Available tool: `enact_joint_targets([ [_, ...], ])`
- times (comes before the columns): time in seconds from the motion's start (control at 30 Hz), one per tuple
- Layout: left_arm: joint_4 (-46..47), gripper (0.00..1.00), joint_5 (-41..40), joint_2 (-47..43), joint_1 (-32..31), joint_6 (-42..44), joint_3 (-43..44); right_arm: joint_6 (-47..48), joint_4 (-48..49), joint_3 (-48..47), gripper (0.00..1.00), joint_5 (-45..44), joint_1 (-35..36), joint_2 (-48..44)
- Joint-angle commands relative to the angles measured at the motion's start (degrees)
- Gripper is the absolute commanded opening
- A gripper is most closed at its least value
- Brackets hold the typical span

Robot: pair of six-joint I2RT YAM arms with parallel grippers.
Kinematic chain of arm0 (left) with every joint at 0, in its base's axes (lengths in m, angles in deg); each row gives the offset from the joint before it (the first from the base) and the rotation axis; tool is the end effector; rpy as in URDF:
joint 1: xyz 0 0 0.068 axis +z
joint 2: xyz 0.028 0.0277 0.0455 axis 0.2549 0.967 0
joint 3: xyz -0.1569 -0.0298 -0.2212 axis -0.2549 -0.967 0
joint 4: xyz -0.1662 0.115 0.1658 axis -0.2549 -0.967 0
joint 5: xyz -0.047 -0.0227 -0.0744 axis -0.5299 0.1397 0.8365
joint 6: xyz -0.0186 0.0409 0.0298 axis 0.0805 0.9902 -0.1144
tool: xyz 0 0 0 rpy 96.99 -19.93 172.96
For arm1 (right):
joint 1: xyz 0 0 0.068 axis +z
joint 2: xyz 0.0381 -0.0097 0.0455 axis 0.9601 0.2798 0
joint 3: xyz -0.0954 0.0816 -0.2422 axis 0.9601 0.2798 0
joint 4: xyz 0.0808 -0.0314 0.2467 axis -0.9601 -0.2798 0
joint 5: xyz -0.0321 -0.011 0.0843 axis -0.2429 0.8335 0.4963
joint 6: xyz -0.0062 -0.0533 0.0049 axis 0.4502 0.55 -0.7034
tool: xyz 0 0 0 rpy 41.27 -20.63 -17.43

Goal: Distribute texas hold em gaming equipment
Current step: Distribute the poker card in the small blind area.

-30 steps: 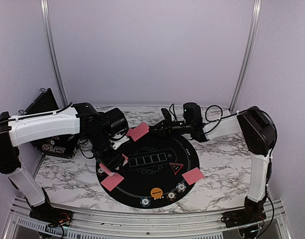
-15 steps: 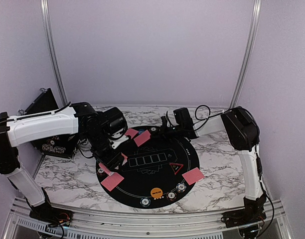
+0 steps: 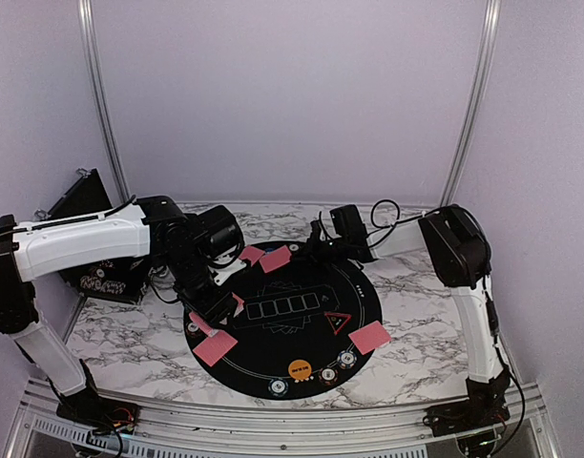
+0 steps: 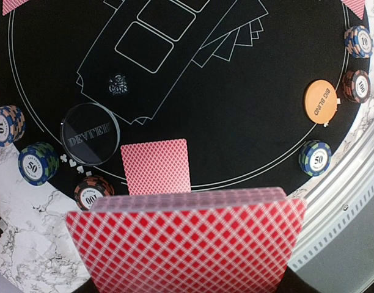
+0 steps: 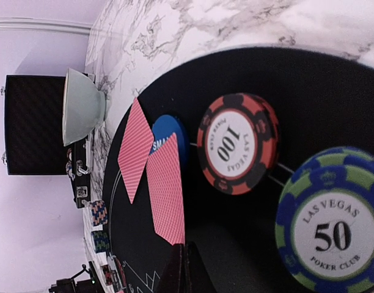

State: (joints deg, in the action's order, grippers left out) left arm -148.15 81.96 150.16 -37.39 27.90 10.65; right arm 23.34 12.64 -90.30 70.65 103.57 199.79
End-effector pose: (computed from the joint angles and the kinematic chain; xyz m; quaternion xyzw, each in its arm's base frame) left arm 0.1922 -0.2515 0.2689 0.3655 0.9203 -0.0990 0.0986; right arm 0.4225 0.2655 0.1122 0.0222 0.8628 0.4807 0.1549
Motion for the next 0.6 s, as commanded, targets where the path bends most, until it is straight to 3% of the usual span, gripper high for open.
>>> enact_joint_targets([
  [0.0,0.1,0.58,0.2,-1.1,0.4,0.7,0.1,0.9,-1.4,-3.0,0.00,-1.5,-0.4,1.5],
  [0.57,0.1,0.58,0.4,-0.8,0.4,0.8,0.1,1.4,-2.6,-6.4,0.00,-0.8,3.6,3.1],
])
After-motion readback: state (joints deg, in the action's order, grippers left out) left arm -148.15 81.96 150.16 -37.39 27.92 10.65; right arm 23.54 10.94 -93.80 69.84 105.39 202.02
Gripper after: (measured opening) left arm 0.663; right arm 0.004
